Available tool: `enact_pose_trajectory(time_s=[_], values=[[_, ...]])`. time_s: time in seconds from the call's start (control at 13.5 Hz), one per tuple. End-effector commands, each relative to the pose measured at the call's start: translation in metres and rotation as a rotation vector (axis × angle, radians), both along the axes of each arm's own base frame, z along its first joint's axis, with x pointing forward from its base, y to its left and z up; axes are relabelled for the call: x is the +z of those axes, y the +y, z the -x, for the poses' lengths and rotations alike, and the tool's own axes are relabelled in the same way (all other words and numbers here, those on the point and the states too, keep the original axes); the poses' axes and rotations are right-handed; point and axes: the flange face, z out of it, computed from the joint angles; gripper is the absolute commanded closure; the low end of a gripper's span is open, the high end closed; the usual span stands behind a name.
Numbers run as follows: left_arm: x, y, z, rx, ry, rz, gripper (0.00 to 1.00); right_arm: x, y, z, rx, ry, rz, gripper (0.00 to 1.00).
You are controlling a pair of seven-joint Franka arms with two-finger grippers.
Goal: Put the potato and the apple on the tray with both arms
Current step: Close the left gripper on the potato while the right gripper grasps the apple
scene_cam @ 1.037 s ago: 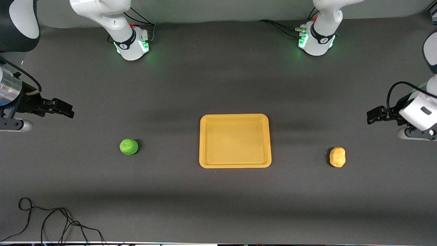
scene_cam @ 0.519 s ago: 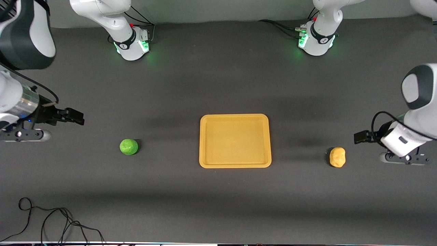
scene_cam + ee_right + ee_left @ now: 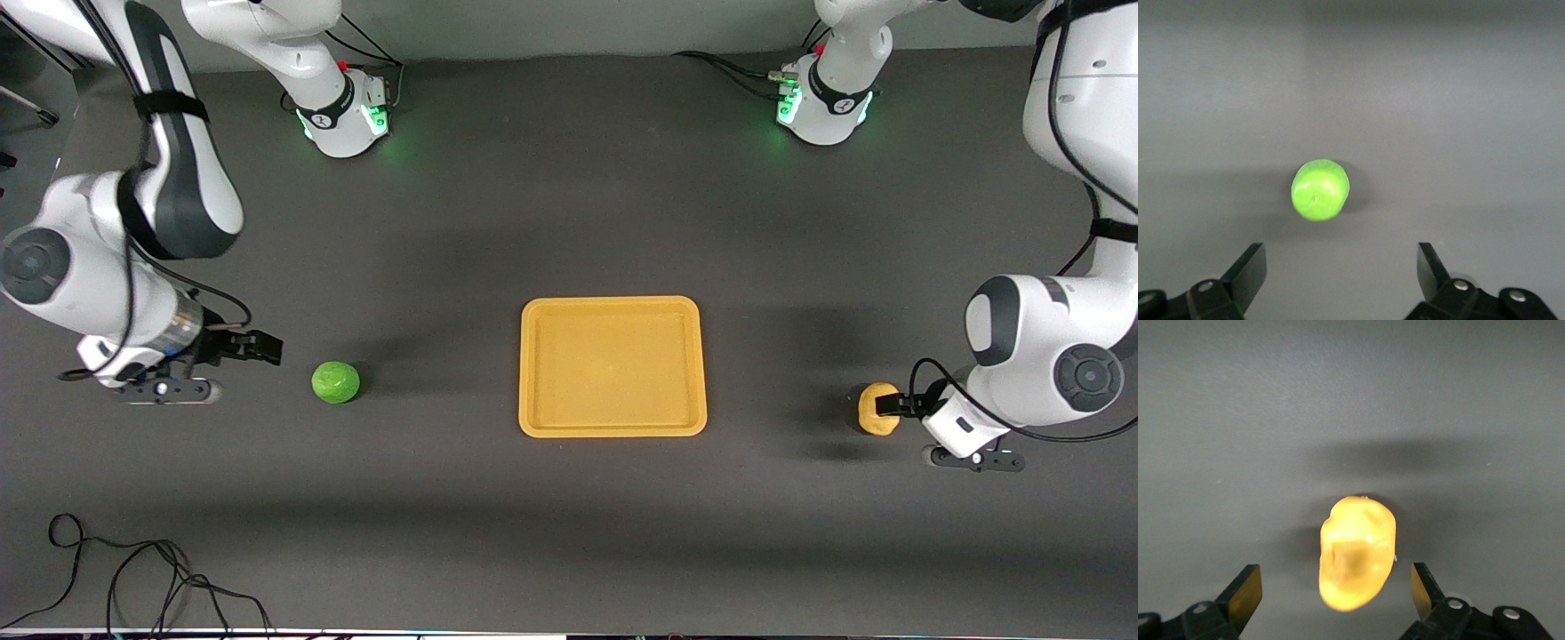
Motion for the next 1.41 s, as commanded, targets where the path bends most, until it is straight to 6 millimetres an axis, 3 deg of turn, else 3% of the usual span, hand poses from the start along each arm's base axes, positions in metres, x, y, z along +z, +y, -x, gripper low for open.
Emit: enact_pose_trajectory(time_s=[0.0,0.22,0.44,0.67,0.74,0.96,1.04,1.19,1.26,1.33], values=[[-0.016,-0.010,0.004,0.007,-0.013,-0.027,0.00,-0.057,0.037,0.014,-0.053,-0.050,-0.013,0.00],[-0.039,-0.012,0.012,-0.007,0.006,-0.090,0.00,-0.108,0.051,0.005,-0.080,-0.090,-0.016,0.00],[-0.046,-0.013,0.014,-0.007,0.008,-0.086,0.10,-0.121,0.052,0.004,-0.067,-0.093,-0.011,0.00],[-0.044,-0.010,0.014,-0.002,0.009,-0.086,0.58,-0.123,0.051,0.005,-0.029,-0.089,0.022,0.00],[-0.038,-0.010,0.013,0.000,0.011,-0.089,0.67,-0.124,0.050,0.005,-0.028,-0.087,0.024,0.00],[-0.004,-0.016,0.011,0.018,-0.003,-0.089,0.74,-0.153,0.050,0.008,-0.035,-0.057,0.029,0.00],[0.019,-0.026,0.012,0.049,0.013,-0.093,0.74,-0.155,0.050,0.008,-0.035,-0.056,0.029,0.00],[0.068,-0.071,0.010,0.088,0.068,-0.074,0.74,-0.163,0.048,0.010,-0.033,-0.044,0.034,0.03],[0.080,-0.097,0.010,0.106,0.088,-0.058,0.74,-0.164,0.047,0.010,-0.028,-0.043,0.038,0.15],[0.084,-0.126,0.013,0.126,0.089,-0.048,0.74,-0.164,0.046,0.010,-0.031,-0.043,0.039,0.36]])
